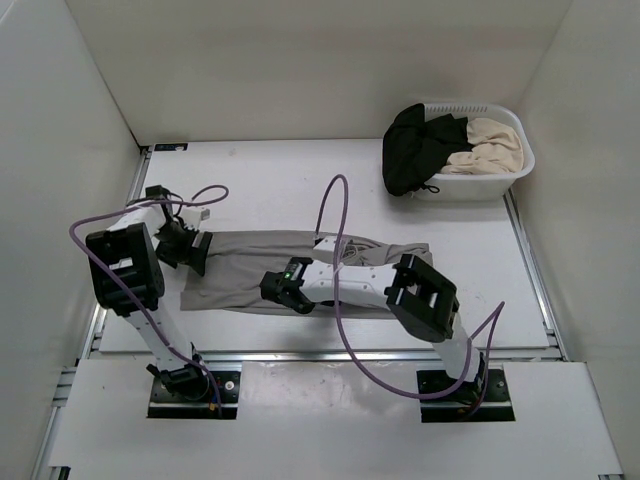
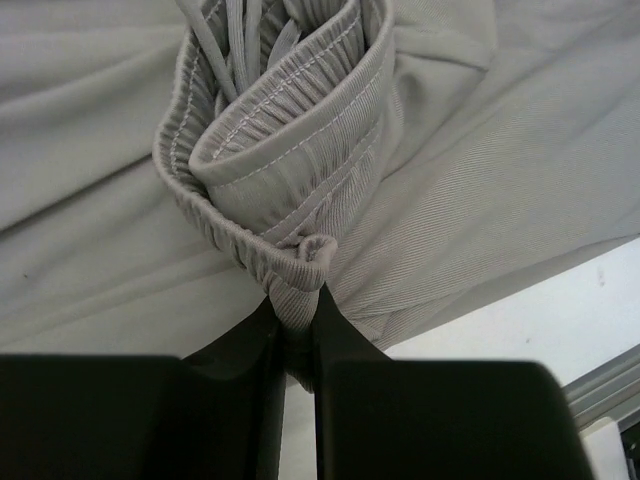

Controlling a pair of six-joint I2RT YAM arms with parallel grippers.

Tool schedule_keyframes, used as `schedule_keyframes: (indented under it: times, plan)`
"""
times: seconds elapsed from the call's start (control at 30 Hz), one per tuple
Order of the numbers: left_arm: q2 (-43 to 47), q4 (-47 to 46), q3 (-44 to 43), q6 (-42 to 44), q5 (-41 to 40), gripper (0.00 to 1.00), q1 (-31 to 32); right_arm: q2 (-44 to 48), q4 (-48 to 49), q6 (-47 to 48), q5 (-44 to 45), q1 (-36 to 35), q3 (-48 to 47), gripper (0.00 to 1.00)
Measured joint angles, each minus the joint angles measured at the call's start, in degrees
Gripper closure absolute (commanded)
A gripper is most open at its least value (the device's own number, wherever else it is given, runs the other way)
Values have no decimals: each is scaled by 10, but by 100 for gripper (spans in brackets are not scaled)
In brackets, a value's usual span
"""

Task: Fold and stack the trousers
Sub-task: Fold the trousers

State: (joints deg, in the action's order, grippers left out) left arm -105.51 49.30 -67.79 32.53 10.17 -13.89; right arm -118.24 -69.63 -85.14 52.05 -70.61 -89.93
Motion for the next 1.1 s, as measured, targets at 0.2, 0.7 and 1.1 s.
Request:
schedule_keyframes:
  times: [0.2,0.7,1.1]
  plan:
    - [-12,-3,-16,1,-12,0,0,-31,35,34,-17,-21,-19,22]
    - [37,39,-236,-16,6,0,6,169,103,179,26,-97,2,12]
    - [-37,187,-403,-11,183,0,430,551,107,157,-116,241,421,9]
